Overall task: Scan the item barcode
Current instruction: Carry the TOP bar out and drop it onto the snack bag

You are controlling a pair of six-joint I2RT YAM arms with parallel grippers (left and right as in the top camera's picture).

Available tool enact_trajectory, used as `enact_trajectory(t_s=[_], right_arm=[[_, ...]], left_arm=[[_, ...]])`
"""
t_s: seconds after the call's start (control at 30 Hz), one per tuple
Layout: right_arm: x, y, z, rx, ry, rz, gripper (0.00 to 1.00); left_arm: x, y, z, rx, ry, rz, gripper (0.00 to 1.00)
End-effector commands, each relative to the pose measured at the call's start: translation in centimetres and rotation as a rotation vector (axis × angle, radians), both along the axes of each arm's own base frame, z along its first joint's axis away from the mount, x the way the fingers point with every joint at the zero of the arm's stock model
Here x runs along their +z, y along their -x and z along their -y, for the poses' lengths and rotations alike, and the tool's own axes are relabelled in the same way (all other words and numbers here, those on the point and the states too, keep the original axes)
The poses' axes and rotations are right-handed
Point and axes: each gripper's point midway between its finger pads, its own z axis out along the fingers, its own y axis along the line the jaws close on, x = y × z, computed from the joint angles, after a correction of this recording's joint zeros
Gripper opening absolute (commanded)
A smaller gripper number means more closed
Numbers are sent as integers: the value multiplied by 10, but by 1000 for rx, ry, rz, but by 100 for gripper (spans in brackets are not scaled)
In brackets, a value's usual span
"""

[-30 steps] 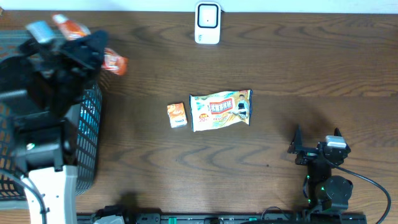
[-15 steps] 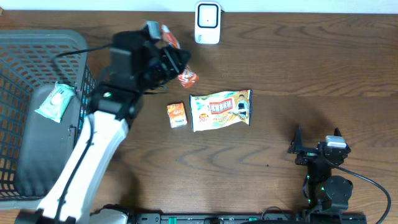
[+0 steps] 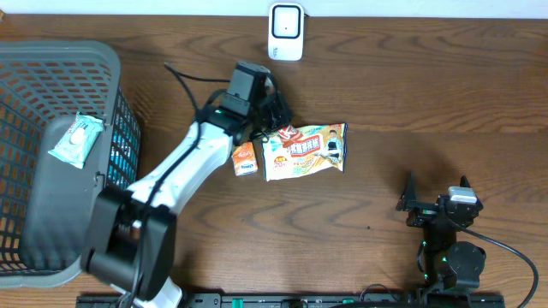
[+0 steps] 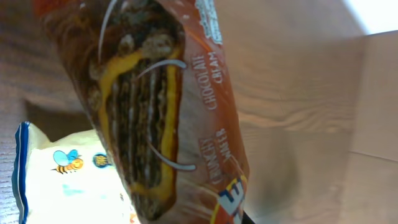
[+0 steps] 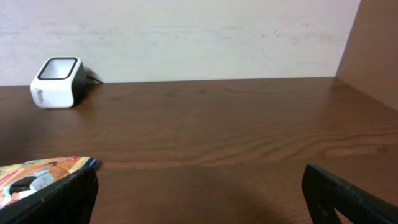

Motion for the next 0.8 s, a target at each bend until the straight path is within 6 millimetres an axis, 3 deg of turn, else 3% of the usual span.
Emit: enact_trajectory(t_s=[0.0,0.13,0.3,0.4,0.5,0.57,0.77], right_arm=[[-1,0,2,-8,11,-3,99],[-1,0,2,-8,11,-3,99],[-1,0,2,-8,11,-3,99],[-1,0,2,-8,11,-3,99],[-1,0,2,-8,11,-3,99],[-1,0,2,-8,11,-3,99],[-1,0,2,-8,11,-3,99]], left_arm=[[-25,-3,-3,8,-75,-15,8],[-61,3,-8,16,-149,-83,8],[-86,10,-15,14,-195,-127,9],[-97,12,-16,12,-207,-151,31],[-102,14,-16,11,-212,-163,66],[-102,13,-16,11,-212,-163,72],[-99,14,-15,8,-207,-163,74]])
